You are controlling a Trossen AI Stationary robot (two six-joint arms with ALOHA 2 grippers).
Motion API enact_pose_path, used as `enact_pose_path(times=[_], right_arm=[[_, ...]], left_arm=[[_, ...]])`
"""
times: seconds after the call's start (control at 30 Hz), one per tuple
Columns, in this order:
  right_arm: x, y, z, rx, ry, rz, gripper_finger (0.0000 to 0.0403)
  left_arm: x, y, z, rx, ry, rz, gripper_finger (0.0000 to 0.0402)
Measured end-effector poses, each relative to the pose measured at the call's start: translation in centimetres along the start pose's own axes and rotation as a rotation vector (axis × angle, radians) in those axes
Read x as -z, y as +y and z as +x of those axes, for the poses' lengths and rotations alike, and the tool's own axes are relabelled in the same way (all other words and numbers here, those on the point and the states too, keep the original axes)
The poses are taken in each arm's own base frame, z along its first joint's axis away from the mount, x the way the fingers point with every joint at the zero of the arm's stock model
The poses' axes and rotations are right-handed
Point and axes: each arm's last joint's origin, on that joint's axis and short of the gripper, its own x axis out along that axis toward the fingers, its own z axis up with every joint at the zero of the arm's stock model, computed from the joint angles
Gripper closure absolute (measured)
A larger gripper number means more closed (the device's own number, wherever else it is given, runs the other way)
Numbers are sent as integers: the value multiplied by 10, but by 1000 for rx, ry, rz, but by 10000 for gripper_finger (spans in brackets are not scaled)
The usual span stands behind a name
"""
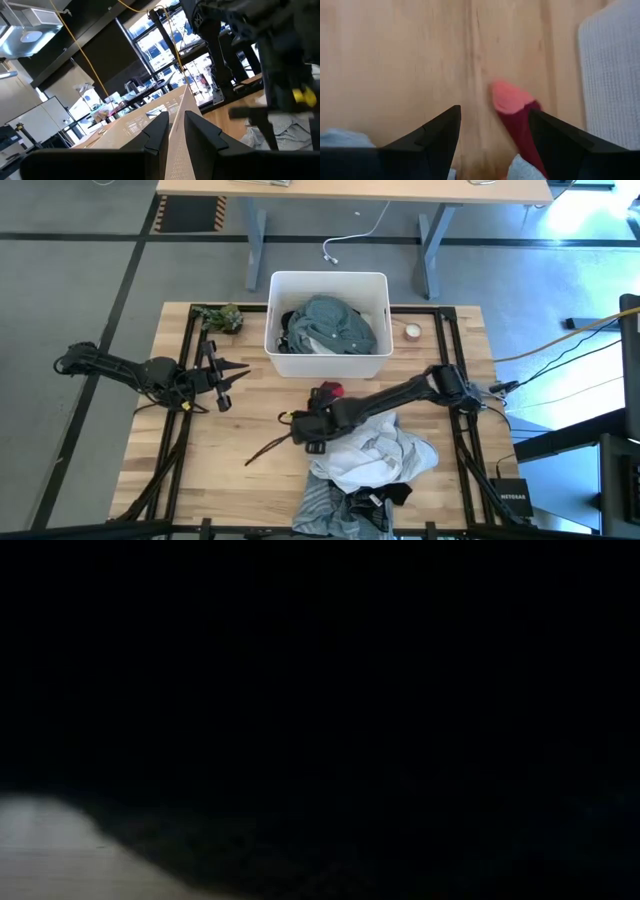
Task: Sort clothes
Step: Put the top red sock into the white laundry bin
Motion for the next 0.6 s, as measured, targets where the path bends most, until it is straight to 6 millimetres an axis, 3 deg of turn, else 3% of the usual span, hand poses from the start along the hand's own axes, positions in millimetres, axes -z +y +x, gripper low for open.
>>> enact_pose_path(times=[0.37,0.6], right_arm=[[3,-22,48,44,88,56,152],[6,-24,58,27,118,65,170]], left_arm=[[1,-1,0,5,7,2,345],[1,-1,0,8,11,4,345]])
